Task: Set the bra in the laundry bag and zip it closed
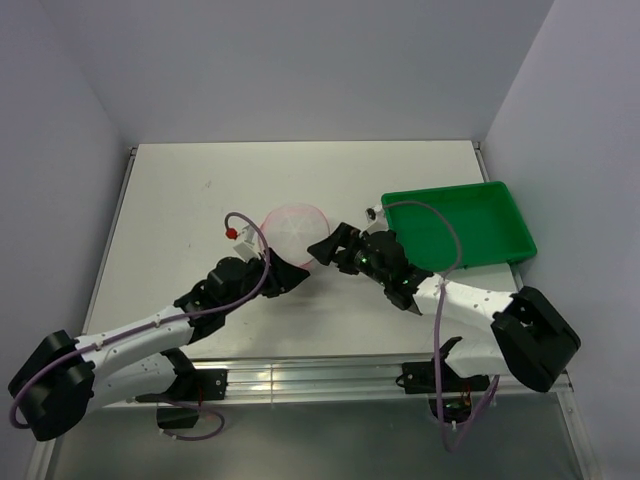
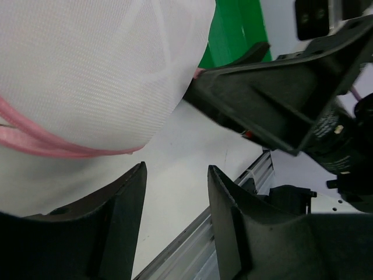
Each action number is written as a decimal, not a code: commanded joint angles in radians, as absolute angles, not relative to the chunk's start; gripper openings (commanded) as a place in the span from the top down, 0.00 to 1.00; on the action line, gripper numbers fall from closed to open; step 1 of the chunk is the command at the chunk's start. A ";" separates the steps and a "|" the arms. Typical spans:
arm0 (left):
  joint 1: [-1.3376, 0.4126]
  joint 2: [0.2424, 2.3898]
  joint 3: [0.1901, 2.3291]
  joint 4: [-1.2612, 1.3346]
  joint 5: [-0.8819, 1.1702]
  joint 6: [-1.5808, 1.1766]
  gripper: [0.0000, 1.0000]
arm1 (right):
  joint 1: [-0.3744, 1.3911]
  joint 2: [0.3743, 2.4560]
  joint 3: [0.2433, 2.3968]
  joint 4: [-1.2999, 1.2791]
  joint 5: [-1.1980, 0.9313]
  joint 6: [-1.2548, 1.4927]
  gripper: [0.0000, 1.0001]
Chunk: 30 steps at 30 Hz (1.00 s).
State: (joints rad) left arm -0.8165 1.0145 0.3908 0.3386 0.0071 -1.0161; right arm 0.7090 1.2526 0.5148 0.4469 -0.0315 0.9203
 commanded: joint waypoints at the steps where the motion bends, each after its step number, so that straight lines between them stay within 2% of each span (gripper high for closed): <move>1: -0.828 1.051 0.385 0.468 0.025 -1.066 0.46 | 0.707 1.322 0.548 0.518 -0.066 0.948 0.12; 2: -0.833 1.066 0.376 0.498 0.025 -1.081 0.45 | 0.706 1.333 0.555 0.538 -0.074 0.954 0.18; 7: -0.842 1.104 0.364 0.529 0.021 -1.109 0.45 | 0.703 1.374 0.568 0.571 -0.092 0.974 0.33; 9: -0.845 1.114 0.364 0.534 0.015 -1.114 0.46 | 0.703 1.377 0.563 0.581 -0.095 0.976 0.42; 12: -0.851 1.114 0.357 0.558 0.006 -1.109 0.48 | 0.703 1.373 0.557 0.584 -0.092 0.979 0.48; 13: -0.851 1.114 0.356 0.564 -0.039 -1.106 0.49 | 0.704 1.370 0.554 0.583 -0.089 0.979 0.54; 15: -0.854 1.114 0.354 0.577 -0.069 -1.089 0.51 | 0.703 1.367 0.554 0.583 -0.089 0.980 0.57; 17: -0.856 1.120 0.354 0.589 -0.101 -1.077 0.53 | 0.704 1.365 0.555 0.584 -0.091 0.983 0.66; 21: -0.879 1.146 0.365 0.589 -0.113 -1.080 0.54 | 0.704 1.377 0.564 0.586 -0.086 0.994 0.77; 22: -0.902 1.141 0.357 0.577 -0.129 -1.089 0.55 | 0.704 1.378 0.568 0.591 -0.086 1.000 0.83; 27: -0.945 1.063 0.313 0.528 -0.225 -1.131 0.54 | 0.704 1.382 0.575 0.601 -0.071 1.031 0.99; 30: -0.953 1.087 0.321 0.535 -0.212 -1.141 0.53 | 0.707 1.388 0.577 0.615 -0.074 1.051 1.00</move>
State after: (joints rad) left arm -0.9428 1.0863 0.3157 0.5133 -0.1726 -1.1202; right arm 0.7082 1.3808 0.5316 0.5430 -0.0944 1.0260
